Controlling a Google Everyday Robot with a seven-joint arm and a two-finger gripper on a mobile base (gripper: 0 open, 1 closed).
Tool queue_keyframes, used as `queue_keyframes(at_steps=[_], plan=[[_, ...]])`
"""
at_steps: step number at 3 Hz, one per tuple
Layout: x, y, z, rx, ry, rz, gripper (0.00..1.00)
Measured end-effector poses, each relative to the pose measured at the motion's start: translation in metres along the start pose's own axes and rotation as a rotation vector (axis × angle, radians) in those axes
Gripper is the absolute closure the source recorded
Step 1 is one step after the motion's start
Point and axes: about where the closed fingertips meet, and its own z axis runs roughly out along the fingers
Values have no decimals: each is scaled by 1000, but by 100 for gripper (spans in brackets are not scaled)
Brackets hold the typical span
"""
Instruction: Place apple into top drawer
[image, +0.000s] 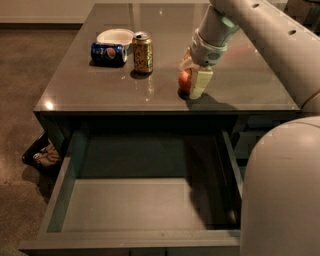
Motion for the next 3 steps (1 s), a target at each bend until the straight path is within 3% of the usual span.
queue_keyframes(at_steps=[3], plan=[[0,0,0,0,0,0,98]])
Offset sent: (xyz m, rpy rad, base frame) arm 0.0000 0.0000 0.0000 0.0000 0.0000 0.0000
